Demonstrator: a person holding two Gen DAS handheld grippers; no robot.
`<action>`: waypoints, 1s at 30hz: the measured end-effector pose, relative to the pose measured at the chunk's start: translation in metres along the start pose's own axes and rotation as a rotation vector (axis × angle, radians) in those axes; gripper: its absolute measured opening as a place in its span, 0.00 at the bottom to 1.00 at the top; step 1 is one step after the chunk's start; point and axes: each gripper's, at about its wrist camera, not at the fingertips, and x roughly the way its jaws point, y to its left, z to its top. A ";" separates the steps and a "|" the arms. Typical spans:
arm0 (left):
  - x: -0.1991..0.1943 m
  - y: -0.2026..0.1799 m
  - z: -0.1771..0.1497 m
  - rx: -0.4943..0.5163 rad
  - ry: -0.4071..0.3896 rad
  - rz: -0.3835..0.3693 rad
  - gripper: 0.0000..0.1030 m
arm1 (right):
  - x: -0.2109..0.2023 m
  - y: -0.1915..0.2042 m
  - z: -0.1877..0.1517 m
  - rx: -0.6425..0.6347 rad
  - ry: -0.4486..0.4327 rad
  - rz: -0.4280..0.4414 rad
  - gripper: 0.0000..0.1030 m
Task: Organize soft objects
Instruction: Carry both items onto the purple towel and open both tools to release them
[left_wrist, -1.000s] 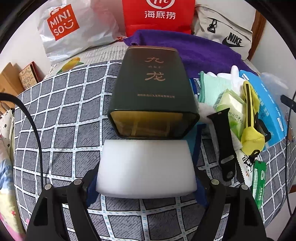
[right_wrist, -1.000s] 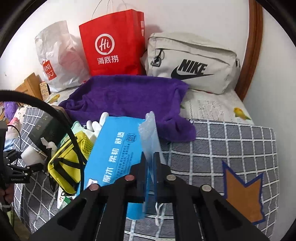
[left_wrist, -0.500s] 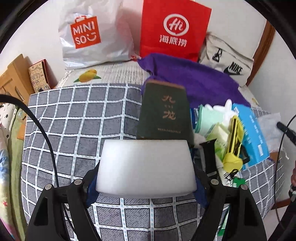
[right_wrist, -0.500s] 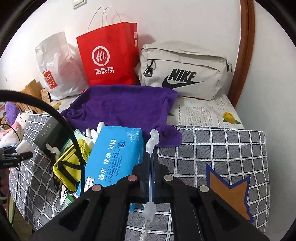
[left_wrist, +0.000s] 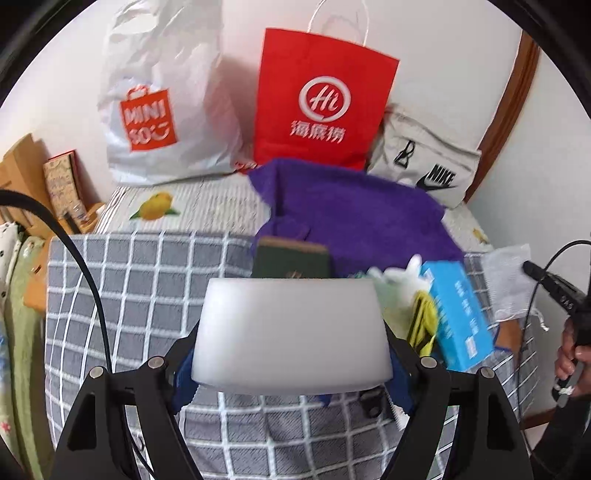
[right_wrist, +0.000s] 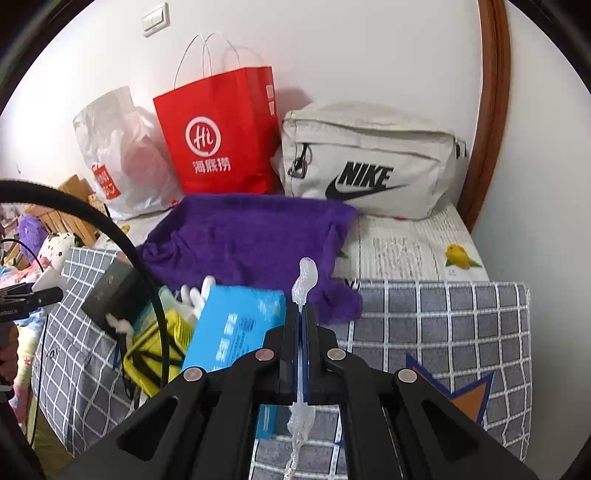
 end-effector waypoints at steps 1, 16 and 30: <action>0.001 -0.003 0.008 0.008 -0.005 -0.002 0.77 | 0.001 0.000 0.004 -0.002 -0.003 0.000 0.01; 0.072 -0.021 0.080 0.077 0.044 -0.017 0.77 | 0.078 0.006 0.078 -0.013 0.007 0.044 0.01; 0.132 -0.022 0.116 0.106 0.097 -0.030 0.77 | 0.209 -0.002 0.114 0.063 0.145 0.055 0.02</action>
